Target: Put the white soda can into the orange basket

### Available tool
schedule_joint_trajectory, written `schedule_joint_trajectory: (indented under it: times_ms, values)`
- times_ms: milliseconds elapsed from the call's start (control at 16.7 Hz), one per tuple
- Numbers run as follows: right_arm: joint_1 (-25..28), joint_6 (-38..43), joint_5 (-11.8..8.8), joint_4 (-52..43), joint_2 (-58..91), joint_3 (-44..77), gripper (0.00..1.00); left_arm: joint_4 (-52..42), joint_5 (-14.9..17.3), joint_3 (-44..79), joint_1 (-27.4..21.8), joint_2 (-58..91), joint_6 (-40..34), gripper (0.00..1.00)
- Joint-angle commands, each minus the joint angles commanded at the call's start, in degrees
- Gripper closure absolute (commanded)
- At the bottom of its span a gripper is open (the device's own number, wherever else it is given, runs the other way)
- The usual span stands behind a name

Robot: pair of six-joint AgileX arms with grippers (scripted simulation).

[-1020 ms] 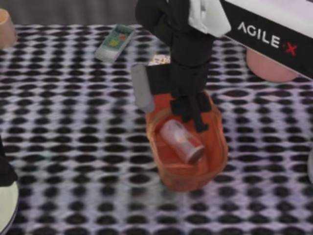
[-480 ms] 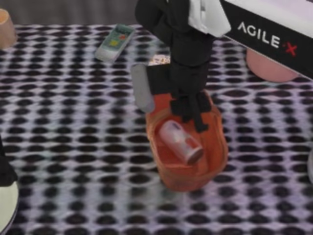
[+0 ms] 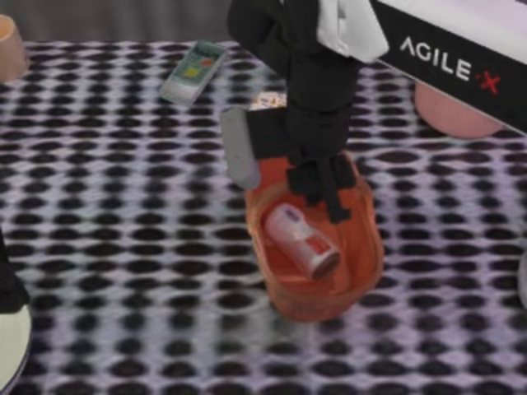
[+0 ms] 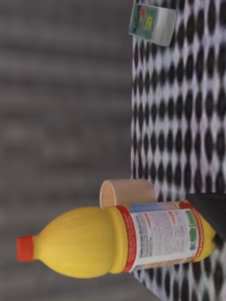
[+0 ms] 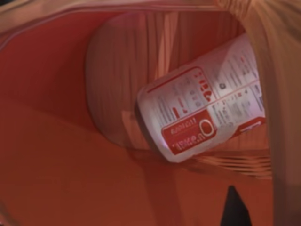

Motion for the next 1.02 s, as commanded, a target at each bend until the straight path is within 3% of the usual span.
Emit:
schedule_joint_trajectory:
  times_ms: [660, 1020]
  values:
    - [-0.08, -0.07, 0.01, -0.21, 0.04, 0.24, 1.00, 0.00, 0.00, 0.00, 0.00, 0.00, 0.00, 0.00]
    - [-1.40, -1.87, 0.00, -9.80, -0.91, 8.75, 1.00, 0.00, 0.00, 0.00, 0.00, 0.00, 0.00, 0.00]
